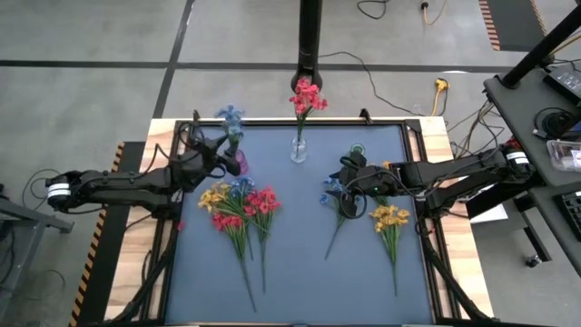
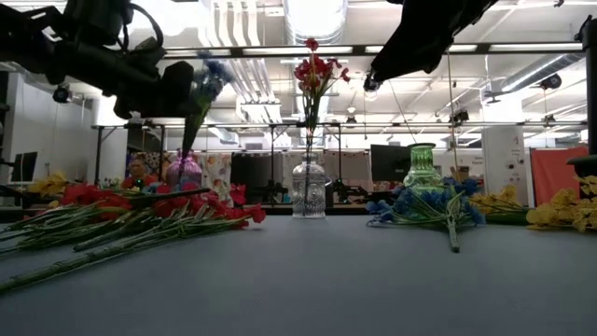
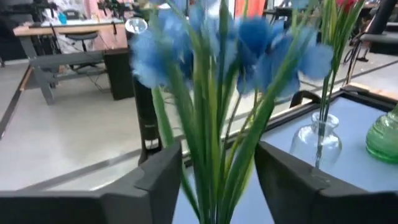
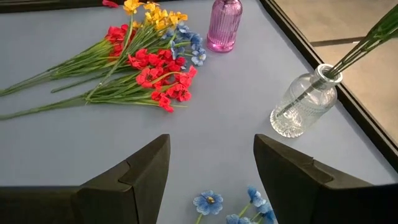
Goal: Sort flowers into vase by color
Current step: Put the left blue flower into the purple vase, then put the right yellow flower into the green vase
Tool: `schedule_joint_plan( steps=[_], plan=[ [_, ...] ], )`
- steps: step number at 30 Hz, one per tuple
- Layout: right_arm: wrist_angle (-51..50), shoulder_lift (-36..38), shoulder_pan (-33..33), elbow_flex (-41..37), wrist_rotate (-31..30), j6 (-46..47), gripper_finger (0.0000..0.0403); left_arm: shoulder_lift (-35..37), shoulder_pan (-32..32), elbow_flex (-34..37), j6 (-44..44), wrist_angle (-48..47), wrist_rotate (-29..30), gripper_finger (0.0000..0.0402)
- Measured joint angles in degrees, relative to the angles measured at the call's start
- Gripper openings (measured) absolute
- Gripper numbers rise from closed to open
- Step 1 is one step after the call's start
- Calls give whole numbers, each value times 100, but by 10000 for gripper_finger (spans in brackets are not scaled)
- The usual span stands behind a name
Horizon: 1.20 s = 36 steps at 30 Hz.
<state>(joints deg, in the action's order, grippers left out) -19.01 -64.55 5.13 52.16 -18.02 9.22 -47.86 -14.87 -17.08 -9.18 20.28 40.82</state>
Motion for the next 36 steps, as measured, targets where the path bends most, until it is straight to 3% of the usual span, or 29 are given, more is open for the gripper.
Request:
schedule_joint_plan(
  steps=[6, 11, 17, 22, 27, 36],
  plan=[
    [-151, 0, -1, 0, 0, 295, 224, 138, 110, -237, -257, -1107, 4, 228],
    [-657, 0, -7, 0, 4, 1058, 224, 216, 312, -910, -859, -2992, -2, 241],
    [-1749, 0, -7, 0, 370, 2355, 224, 101, 645, -1845, -1671, -4779, -740, 242],
    [-2532, 0, 32, 0, 1321, 3383, 224, -19, 1051, -2421, -1692, -5135, -1286, 242],
    [-2907, -7, 383, 0, 2091, 4435, 224, -167, 1593, -2927, -1202, -5176, -1326, 242],
    [-4130, -39, 1537, 0, 2597, 7022, 224, -470, 2264, -3589, -415, -5163, -1327, 242]
  ],
)
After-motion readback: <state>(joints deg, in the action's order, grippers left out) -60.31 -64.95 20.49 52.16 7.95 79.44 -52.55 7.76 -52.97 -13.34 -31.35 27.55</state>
